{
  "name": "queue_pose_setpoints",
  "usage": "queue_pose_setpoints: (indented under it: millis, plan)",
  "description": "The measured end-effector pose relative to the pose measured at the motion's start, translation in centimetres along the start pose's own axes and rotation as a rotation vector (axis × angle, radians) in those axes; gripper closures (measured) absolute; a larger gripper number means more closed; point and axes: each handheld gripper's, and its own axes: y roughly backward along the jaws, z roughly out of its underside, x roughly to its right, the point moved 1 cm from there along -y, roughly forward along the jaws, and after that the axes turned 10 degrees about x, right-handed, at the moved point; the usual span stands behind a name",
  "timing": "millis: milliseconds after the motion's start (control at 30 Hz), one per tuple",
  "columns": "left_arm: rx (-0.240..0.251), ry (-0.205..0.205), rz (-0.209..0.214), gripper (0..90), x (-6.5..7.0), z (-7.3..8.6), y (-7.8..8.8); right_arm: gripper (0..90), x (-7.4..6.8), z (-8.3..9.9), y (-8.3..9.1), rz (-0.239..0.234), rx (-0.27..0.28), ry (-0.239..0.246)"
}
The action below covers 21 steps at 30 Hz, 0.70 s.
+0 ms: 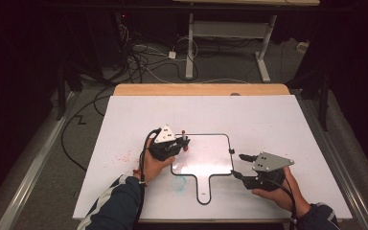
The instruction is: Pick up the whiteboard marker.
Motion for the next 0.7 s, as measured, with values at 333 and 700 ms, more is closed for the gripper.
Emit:
queue_pose_setpoints:
  millis: [333, 700]
  plan:
    - [-0.063, -0.021, 0.006, 79.0, 0.3, -0.1, 1.4, 40.7, -0.4, 0.2, -0.2, -0.004, -0.023, 0.017]
    - [-0.033, -0.017, -0.108, 79.1, -1.3, -0.1, 0.2, 40.7, -0.6, 0.4, -0.5, 0.024, -0.049, 0.073]
